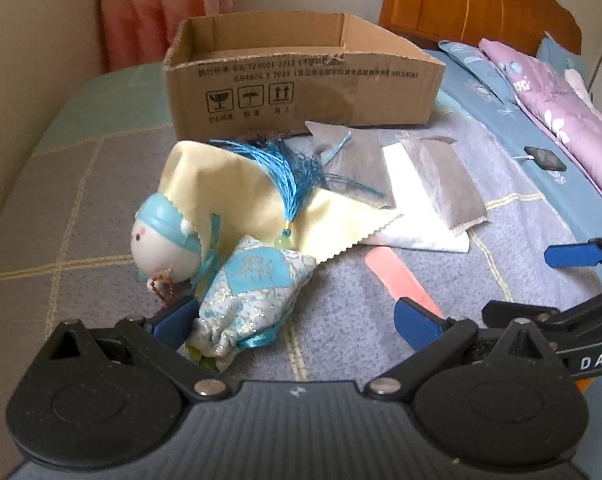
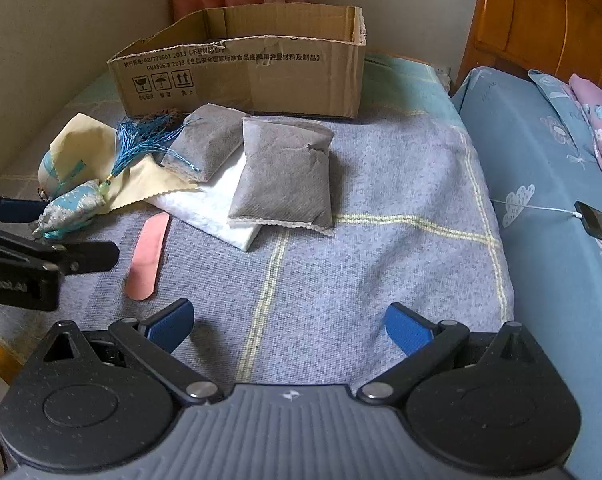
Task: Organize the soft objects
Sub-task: 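Close the left tool on the blue floral sachet while the right tool nears the grey pouch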
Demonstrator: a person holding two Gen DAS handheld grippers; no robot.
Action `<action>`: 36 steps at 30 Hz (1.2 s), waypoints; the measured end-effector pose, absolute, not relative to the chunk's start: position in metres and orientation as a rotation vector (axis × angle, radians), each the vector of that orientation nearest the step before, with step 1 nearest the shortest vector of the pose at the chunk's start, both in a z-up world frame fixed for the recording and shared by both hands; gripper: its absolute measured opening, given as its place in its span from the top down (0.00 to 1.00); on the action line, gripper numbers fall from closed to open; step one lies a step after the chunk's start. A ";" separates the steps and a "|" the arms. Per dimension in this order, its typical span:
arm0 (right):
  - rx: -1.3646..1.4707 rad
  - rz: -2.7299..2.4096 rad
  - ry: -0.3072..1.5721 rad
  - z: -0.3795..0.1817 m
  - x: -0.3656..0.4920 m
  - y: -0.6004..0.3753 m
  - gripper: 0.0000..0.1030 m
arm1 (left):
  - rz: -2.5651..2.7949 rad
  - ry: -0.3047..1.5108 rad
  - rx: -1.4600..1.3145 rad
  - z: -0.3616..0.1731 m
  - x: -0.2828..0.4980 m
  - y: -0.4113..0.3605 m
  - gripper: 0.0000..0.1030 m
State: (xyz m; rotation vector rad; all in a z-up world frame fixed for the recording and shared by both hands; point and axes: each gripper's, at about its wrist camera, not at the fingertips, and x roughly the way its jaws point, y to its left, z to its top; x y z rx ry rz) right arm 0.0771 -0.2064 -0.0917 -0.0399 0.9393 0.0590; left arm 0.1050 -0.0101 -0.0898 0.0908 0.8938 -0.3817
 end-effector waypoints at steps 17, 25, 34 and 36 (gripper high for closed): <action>-0.081 0.064 0.914 -0.094 0.074 -0.206 0.00 | -0.572 0.922 0.288 -0.090 0.094 -0.023 0.00; -0.083 0.066 0.907 -0.093 0.073 -0.206 0.00 | -0.499 0.907 0.214 -0.090 0.107 -0.010 0.05; -0.084 0.062 0.897 -0.094 0.072 -0.205 0.00 | -0.468 0.853 0.219 -0.085 0.102 -0.010 0.42; -0.086 0.066 0.893 -0.094 0.072 -0.205 0.00 | -0.458 0.844 0.215 -0.085 0.101 -0.010 0.48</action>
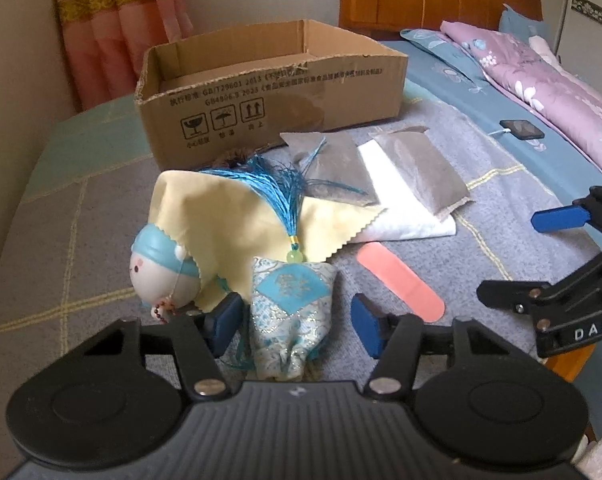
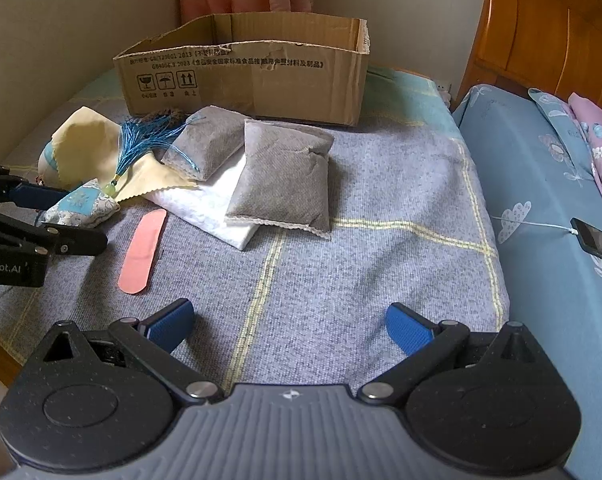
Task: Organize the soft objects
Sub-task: 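Close the left tool on the blue floral sachet while the right tool nears the grey pouch, then lift the blue sachet with the left tool while the right tool grasps the grey pouch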
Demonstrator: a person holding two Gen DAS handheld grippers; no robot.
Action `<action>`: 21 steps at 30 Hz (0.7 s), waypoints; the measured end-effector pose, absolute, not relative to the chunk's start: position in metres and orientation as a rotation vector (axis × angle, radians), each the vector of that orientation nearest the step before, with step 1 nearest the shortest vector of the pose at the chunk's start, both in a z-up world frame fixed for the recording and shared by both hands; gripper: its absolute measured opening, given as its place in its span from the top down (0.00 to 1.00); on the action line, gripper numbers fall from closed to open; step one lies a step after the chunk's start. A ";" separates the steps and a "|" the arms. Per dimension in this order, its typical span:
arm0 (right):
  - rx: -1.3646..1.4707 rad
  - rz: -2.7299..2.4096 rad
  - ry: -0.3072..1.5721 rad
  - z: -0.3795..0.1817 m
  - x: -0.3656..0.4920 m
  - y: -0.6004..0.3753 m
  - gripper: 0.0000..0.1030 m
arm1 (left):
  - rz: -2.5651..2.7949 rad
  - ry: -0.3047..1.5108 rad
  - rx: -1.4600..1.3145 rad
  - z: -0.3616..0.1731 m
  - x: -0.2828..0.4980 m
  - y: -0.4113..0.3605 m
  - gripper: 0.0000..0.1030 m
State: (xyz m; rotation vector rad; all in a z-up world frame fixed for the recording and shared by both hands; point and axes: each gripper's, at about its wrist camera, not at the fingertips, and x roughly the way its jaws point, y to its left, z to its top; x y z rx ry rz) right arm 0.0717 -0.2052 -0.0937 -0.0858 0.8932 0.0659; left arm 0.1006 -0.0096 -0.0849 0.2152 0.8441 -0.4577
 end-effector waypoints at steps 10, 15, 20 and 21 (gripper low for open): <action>-0.066 0.079 0.866 -0.090 0.073 -0.207 0.00 | -0.368 0.843 0.152 -0.082 0.094 0.003 0.65; -0.035 0.105 0.801 -0.076 0.085 -0.210 0.00 | -0.346 0.849 0.107 -0.084 0.093 0.009 0.65; -0.020 0.112 0.757 -0.069 0.109 -0.210 0.00 | -0.341 0.844 0.105 -0.084 0.092 0.008 0.64; -0.014 0.118 0.752 -0.069 0.115 -0.209 0.01 | -0.341 0.844 0.109 -0.084 0.093 0.008 0.64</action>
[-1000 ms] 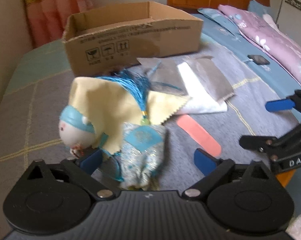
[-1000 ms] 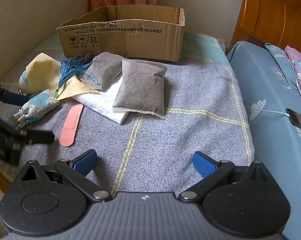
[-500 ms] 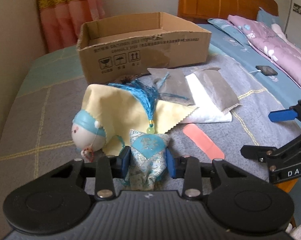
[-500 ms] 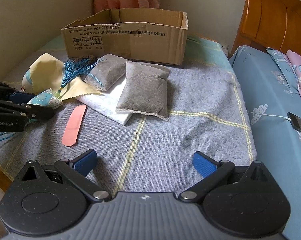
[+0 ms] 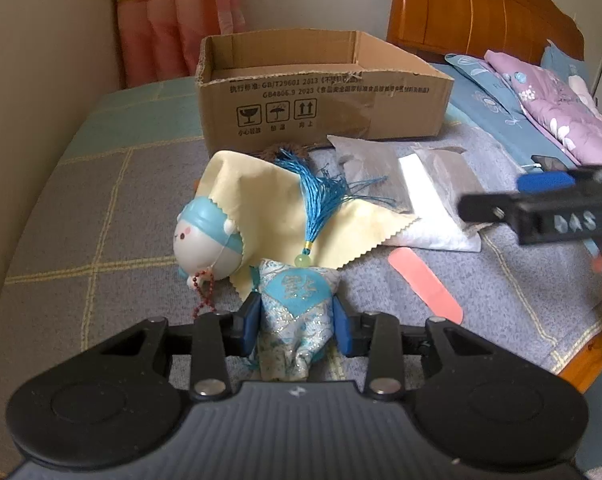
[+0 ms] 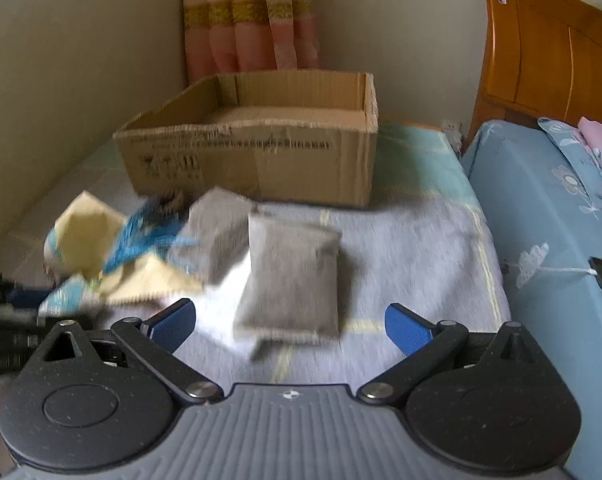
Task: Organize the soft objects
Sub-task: 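Lift the blue sachet with the left tool while the right tool grasps the grey pouch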
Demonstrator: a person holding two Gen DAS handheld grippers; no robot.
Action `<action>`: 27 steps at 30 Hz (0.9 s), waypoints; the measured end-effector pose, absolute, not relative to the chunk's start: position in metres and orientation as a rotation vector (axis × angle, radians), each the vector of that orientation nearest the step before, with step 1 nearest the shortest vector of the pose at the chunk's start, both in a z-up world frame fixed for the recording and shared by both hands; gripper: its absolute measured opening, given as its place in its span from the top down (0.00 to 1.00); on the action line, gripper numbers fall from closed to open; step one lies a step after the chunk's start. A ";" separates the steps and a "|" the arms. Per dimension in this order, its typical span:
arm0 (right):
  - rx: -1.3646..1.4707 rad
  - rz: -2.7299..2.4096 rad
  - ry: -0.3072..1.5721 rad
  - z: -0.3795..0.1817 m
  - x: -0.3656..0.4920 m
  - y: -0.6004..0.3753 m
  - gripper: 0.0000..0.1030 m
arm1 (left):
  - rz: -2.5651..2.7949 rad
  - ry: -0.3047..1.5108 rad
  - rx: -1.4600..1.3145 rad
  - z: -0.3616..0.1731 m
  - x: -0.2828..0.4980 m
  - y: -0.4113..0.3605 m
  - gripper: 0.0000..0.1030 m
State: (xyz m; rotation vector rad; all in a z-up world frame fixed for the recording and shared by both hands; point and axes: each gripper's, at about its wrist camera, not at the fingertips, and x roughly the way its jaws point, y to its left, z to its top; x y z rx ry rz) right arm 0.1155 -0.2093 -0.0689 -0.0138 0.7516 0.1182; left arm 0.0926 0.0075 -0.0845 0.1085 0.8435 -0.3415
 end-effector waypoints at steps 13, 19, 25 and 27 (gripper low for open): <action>0.018 0.128 0.800 -0.089 0.155 -0.208 0.23 | -0.341 0.849 0.106 -0.083 0.095 0.007 0.64; 0.001 0.110 0.796 -0.088 0.155 -0.208 0.40 | -0.341 0.848 0.109 -0.084 0.096 0.007 0.64; 0.011 0.091 0.802 -0.083 0.153 -0.211 0.49 | -0.337 0.854 0.105 -0.083 0.096 0.007 0.64; 0.007 0.087 0.799 -0.081 0.151 -0.211 0.50 | -0.335 0.852 0.115 -0.083 0.096 0.007 0.65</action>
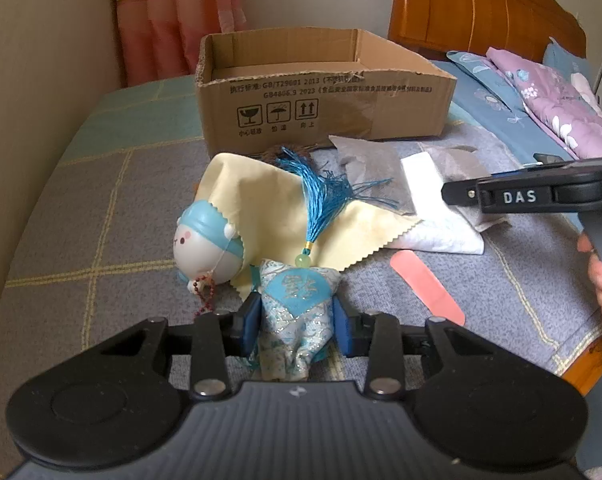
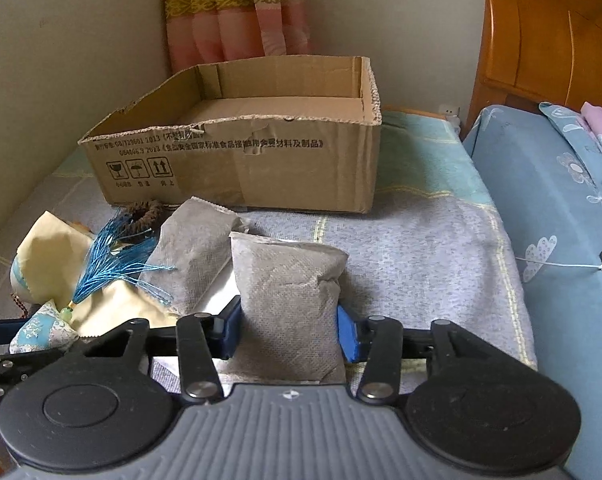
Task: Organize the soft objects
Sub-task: 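Lift the blue sachet with the left tool while the right tool grasps the grey pouch, then carry both items over the cardboard box and open both tools to drop them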
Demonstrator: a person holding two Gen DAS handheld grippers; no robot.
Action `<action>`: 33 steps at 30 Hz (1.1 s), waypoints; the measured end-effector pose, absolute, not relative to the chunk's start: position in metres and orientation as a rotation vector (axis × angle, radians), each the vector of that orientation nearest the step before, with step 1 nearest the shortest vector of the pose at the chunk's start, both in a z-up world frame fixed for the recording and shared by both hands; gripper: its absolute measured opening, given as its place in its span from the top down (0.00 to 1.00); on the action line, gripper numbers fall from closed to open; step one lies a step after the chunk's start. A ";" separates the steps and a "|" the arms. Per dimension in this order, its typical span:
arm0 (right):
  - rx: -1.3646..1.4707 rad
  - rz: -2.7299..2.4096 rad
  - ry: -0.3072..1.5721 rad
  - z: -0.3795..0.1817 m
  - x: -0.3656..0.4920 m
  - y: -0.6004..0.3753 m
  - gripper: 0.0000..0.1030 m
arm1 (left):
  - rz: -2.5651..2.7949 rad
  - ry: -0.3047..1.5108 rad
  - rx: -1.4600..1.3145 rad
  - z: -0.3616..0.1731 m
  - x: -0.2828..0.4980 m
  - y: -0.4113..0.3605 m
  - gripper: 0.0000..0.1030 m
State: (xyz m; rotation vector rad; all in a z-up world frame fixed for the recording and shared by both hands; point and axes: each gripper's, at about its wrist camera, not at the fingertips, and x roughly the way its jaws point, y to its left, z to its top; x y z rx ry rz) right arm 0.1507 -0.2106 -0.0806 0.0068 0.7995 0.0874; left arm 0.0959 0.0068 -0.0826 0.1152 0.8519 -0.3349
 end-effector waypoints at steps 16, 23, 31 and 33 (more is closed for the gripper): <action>-0.128 0.151 0.734 -0.028 0.131 -0.210 0.51 | -0.419 0.772 0.154 -0.024 0.088 0.012 0.66; -0.189 0.193 0.629 0.020 0.170 -0.201 0.51 | -0.400 0.640 0.194 0.024 0.112 0.007 0.66; -0.222 0.157 0.573 0.045 0.259 -0.191 0.03 | -0.376 0.579 0.224 0.051 0.162 -0.005 0.66; -0.212 0.185 0.563 0.044 0.265 -0.192 0.00 | -0.375 0.579 0.230 0.055 0.176 -0.010 0.66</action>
